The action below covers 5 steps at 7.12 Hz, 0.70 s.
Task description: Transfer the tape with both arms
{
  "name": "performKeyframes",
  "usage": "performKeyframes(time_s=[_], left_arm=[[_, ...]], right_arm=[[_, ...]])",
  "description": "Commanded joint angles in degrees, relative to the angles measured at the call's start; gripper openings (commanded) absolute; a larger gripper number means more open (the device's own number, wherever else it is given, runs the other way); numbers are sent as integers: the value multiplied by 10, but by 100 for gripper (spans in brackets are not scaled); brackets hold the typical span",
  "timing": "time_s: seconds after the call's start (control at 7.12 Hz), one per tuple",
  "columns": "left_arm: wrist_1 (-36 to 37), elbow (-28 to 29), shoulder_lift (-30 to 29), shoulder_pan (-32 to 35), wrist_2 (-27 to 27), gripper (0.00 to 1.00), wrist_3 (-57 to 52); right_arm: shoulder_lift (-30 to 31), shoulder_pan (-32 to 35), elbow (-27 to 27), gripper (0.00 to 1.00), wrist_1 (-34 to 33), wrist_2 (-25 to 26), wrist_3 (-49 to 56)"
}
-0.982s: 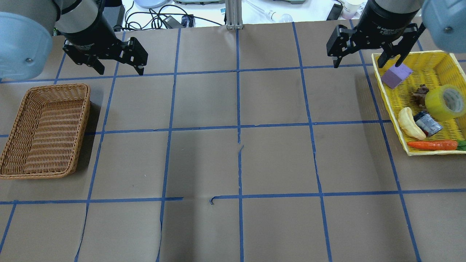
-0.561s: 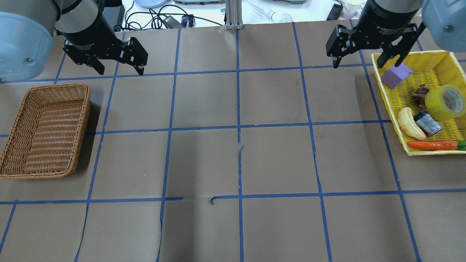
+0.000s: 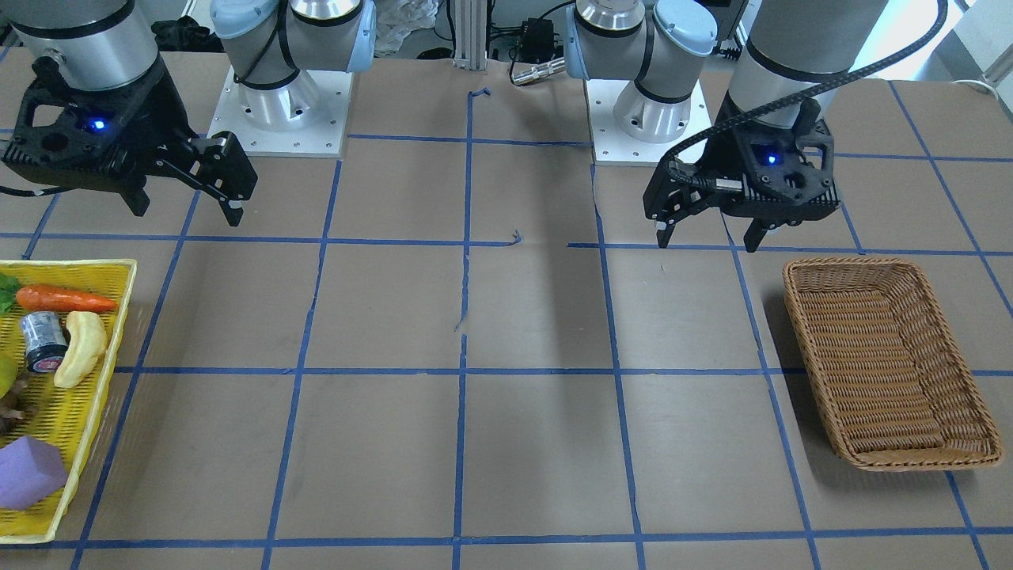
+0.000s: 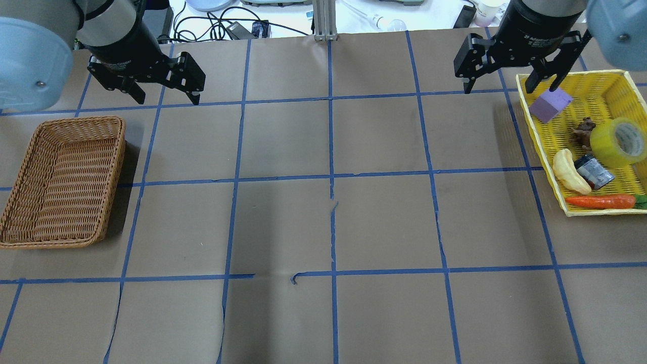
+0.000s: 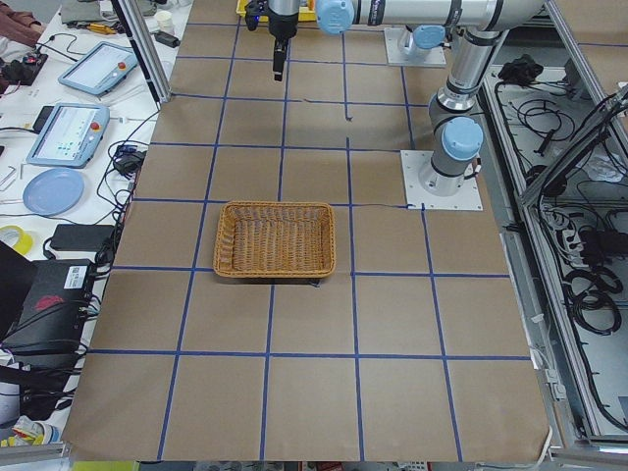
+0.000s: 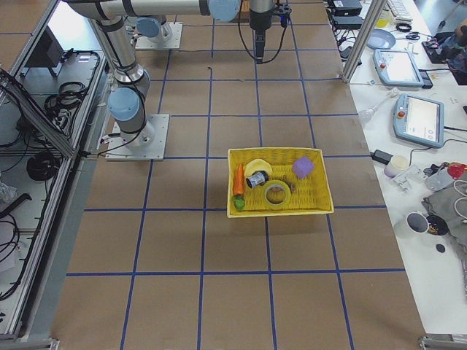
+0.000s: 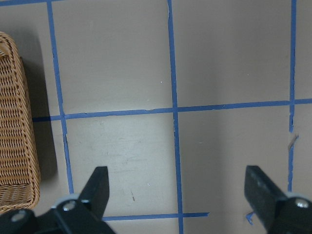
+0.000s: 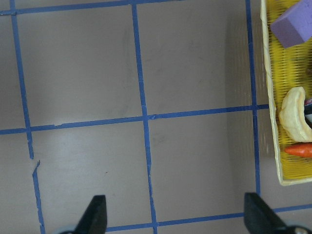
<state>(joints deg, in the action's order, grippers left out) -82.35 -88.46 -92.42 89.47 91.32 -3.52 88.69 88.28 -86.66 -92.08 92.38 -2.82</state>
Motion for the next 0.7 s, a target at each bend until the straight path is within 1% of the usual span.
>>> performKeyframes(time_s=[0.0,0.56], left_arm=[[0,0,0,0,0,100,-1],[0,0,0,0,0,100,0]], right_arm=[[0,0,-3,100,0,0,-1],[-2,0,-4,100,2,-3,-2]])
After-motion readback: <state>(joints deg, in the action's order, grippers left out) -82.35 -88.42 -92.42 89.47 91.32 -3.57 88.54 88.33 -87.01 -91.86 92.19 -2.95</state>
